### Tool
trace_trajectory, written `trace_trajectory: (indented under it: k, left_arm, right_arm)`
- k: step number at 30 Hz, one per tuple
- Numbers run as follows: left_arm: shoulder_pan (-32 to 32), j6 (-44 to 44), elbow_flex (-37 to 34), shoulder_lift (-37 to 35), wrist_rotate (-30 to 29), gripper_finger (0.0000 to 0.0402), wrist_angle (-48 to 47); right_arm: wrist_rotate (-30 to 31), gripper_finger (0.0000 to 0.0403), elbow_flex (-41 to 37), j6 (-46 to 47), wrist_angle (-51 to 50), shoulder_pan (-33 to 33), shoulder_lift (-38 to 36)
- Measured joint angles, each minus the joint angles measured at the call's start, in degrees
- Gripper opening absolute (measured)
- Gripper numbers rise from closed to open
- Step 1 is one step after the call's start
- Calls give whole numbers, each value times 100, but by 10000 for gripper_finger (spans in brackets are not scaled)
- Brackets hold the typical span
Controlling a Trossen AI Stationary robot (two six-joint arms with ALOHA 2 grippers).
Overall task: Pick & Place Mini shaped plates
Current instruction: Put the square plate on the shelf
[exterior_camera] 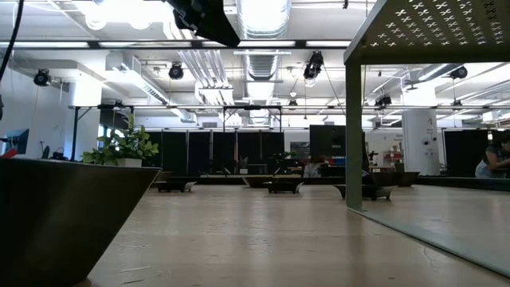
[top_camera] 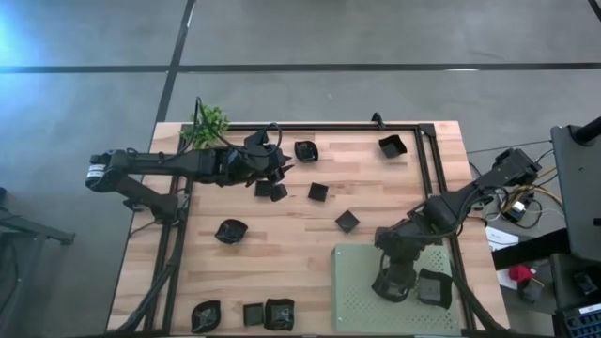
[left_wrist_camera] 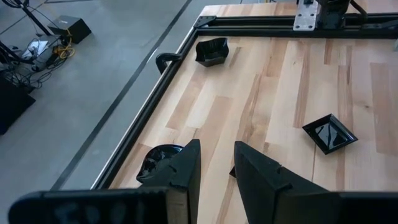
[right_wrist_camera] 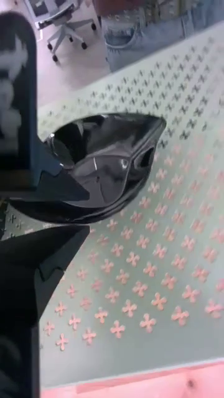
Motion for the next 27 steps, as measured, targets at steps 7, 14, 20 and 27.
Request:
trace_trajectory:
  k: [7, 14, 20, 27]
  left_arm:
    - [-1, 2, 0, 0, 0, 92, -4]
    - [14, -4, 0, 0, 116, 92, -17]
    - [27, -46, 0, 0, 231, 92, -92]
    - [25, -52, 0, 0, 236, 92, -100]
  right_arm:
    - [2, 93, 321, -46, -2, -15, 0]
    - [35, 79, 794, -49, -34, -53, -31]
    - [1309, 69, 1171, -411, -157, -119, -306]
    - [3472, 72, 1267, -831, -375, -330, -702]
